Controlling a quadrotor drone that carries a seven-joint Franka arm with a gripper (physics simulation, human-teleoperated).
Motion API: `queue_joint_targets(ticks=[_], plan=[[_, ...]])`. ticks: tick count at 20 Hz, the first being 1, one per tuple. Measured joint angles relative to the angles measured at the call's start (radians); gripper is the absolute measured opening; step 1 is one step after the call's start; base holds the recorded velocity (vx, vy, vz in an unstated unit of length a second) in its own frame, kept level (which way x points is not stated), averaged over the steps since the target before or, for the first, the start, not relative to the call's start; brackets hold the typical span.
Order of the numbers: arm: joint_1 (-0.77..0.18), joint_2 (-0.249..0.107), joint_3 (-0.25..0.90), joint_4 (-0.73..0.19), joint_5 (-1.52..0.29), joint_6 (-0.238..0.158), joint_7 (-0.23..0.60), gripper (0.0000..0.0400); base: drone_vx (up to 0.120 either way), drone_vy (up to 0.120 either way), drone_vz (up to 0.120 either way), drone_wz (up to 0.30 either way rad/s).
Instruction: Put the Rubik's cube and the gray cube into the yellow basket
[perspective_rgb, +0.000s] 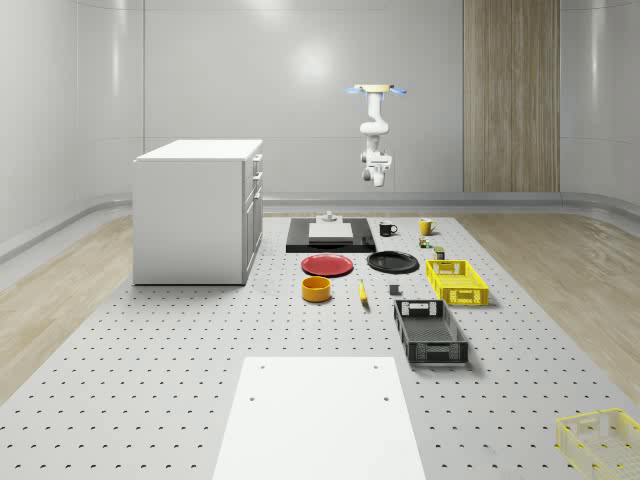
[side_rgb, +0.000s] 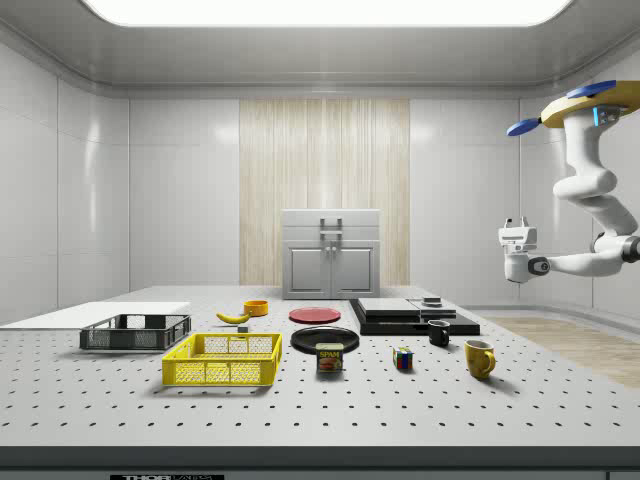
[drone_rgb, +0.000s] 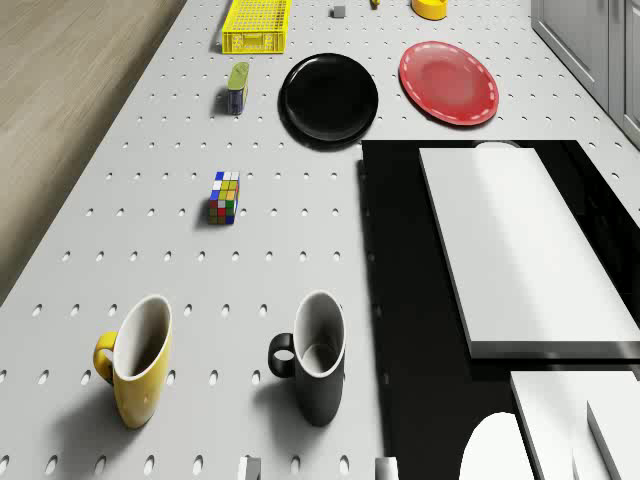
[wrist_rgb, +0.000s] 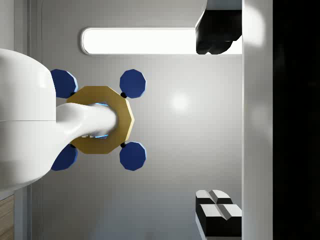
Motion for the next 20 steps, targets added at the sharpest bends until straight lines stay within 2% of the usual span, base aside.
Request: queue_joint_targets(ticks=[2,4,10,15,20], plan=[[-0.001,0.003,0.001,0.042,0.0,-0.037,-0.001,0.04,0.0,0.0,0.0,0.0],[-0.002,0.013,0.001,0.085,0.001,-0.069,-0.001,0.04,0.0,0.12,0.0,0.0],[-0.004,0.053,0.002,0.206,0.002,-0.145,-0.002,0.04,0.113,0.12,0.0,0.0],[-0.005,0.076,0.003,0.266,0.002,-0.178,-0.002,0.04,0.12,0.12,0.0,0.0],[-0.006,0.084,0.003,0.289,0.002,-0.189,-0.003,0.04,0.12,0.12,0.0,0.0]])
